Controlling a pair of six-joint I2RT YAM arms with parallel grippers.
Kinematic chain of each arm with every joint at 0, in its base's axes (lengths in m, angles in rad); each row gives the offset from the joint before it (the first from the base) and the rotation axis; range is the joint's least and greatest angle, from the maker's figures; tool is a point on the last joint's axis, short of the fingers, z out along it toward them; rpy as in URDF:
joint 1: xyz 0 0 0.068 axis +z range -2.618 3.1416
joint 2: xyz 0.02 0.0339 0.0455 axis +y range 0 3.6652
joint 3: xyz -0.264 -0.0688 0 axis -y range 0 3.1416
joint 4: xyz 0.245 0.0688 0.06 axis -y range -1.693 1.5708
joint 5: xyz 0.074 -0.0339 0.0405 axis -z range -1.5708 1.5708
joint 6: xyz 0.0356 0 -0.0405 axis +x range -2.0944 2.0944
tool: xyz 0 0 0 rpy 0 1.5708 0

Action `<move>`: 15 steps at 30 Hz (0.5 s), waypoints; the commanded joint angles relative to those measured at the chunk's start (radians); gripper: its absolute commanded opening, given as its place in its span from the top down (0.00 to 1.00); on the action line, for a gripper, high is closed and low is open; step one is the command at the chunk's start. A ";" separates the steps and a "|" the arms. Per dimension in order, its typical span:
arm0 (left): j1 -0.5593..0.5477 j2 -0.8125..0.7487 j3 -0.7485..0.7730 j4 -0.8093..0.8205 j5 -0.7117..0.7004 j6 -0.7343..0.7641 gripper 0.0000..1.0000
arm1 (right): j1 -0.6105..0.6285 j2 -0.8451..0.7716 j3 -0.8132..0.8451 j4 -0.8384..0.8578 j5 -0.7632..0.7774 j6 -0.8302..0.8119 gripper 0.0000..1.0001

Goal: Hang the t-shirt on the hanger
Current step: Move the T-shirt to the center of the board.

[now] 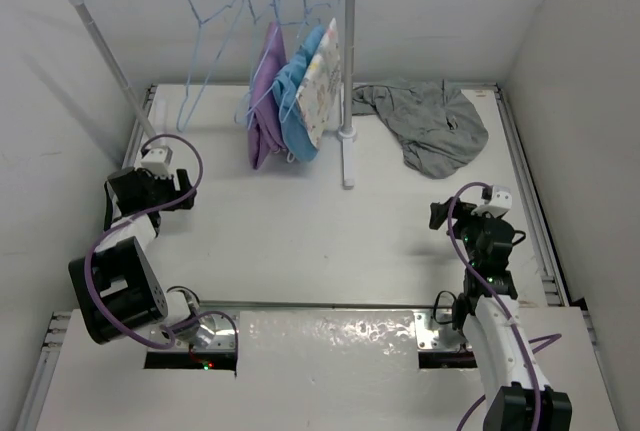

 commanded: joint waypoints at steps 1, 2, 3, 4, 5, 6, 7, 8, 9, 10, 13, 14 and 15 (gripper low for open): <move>0.002 -0.009 0.013 0.014 0.039 0.023 0.30 | -0.003 -0.001 -0.107 0.043 0.007 0.016 0.01; 0.002 -0.011 0.013 0.012 0.051 0.026 0.30 | -0.003 0.011 -0.104 0.046 -0.001 0.023 0.01; 0.002 -0.009 0.013 0.011 0.066 0.029 0.30 | -0.001 0.022 -0.097 0.050 -0.014 0.029 0.01; 0.002 -0.009 0.014 0.008 0.106 0.039 0.30 | -0.001 0.032 -0.079 0.047 -0.019 0.043 0.01; 0.002 -0.008 0.014 -0.004 0.129 0.048 0.30 | -0.001 0.060 -0.068 0.055 -0.027 0.071 0.01; 0.002 -0.009 0.016 -0.011 0.169 0.066 0.30 | -0.001 0.078 -0.044 0.064 -0.068 0.080 0.01; 0.001 -0.008 0.016 -0.017 0.183 0.077 0.30 | -0.001 0.100 -0.006 0.081 -0.102 0.086 0.01; 0.002 -0.008 0.019 -0.027 0.191 0.085 0.30 | -0.001 0.156 0.014 0.128 -0.138 0.088 0.01; 0.004 -0.008 0.019 -0.029 0.194 0.088 0.30 | -0.001 0.192 0.075 0.150 -0.181 0.088 0.01; 0.002 -0.008 0.019 -0.029 0.191 0.088 0.30 | -0.003 0.233 0.122 0.139 -0.180 0.092 0.02; 0.002 -0.008 0.019 -0.021 0.178 0.089 0.31 | -0.001 0.465 0.377 -0.015 -0.087 0.068 0.55; 0.002 -0.009 0.019 -0.018 0.171 0.088 0.31 | -0.001 0.600 0.446 -0.058 -0.068 0.063 0.82; 0.002 -0.009 0.019 -0.017 0.163 0.089 0.31 | -0.001 0.664 0.579 -0.101 -0.065 0.057 0.84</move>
